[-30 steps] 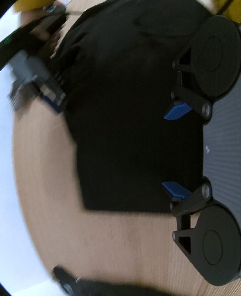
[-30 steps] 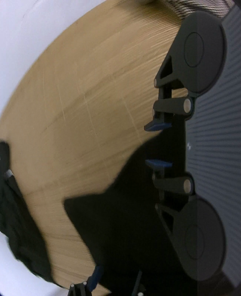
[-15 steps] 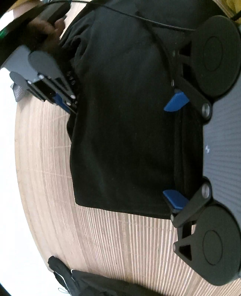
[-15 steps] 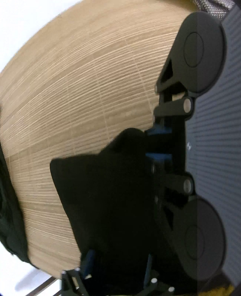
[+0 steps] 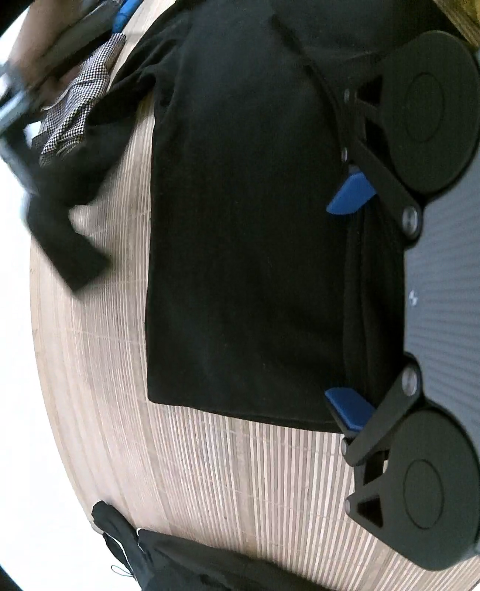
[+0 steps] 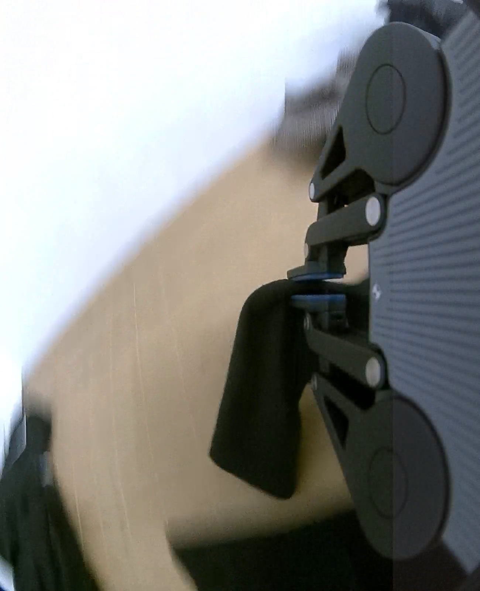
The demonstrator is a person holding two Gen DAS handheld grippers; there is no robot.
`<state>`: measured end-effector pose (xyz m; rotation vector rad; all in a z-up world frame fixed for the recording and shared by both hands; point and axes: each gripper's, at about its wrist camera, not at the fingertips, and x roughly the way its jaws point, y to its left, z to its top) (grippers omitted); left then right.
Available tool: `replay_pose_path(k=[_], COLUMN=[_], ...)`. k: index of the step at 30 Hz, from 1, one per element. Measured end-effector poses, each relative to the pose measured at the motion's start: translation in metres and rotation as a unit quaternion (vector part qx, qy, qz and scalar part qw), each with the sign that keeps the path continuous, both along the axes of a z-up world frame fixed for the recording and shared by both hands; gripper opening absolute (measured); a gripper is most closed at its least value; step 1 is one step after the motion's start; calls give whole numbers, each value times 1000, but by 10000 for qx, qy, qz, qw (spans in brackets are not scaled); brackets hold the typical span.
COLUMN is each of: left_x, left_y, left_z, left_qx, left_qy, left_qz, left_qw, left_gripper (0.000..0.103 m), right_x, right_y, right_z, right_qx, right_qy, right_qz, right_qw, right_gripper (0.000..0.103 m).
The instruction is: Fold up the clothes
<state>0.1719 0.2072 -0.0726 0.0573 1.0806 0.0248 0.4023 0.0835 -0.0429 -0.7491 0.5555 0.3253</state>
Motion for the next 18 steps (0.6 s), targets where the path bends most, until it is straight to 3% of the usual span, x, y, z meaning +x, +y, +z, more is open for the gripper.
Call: replay_pose_path(k=[2, 3, 5, 6, 8, 12, 15, 18], left_x=[0, 0, 0, 0, 1, 4, 7, 17], left_y=[-1, -2, -3, -4, -4, -3, -1, 5], left_z=[0, 0, 0, 1, 1, 2, 8, 17], left_qx=[20, 33, 44, 45, 42, 48, 117, 204], left_qy=[-11, -11, -14, -16, -5, 41, -33, -231], left_qz=[-11, -17, -26, -33, -62, -108, -180, -213], left_qw=[10000, 10000, 10000, 10000, 10000, 9999, 9998, 9993], left_gripper=[103, 103, 103, 103, 103, 103, 96, 96], right_x=[39, 56, 76, 76, 65, 15, -28, -66], right_y=[-14, -22, -44, -54, -75, -98, -121, -153], right_z=[13, 19, 31, 37, 47, 46, 29, 5], right_qx=[-23, 4, 298, 529, 953, 1068, 947, 960], right_qy=[-497, -495, -205, -97, 2, 102, 524, 919], right_qz=[-1005, -1408, -1972, -2077, -2105, -1848, -1579, -1730], right_qw=[9937, 9888, 9797, 9767, 9729, 9769, 9815, 9759], right_gripper=[15, 26, 39, 41, 45, 63, 64, 64])
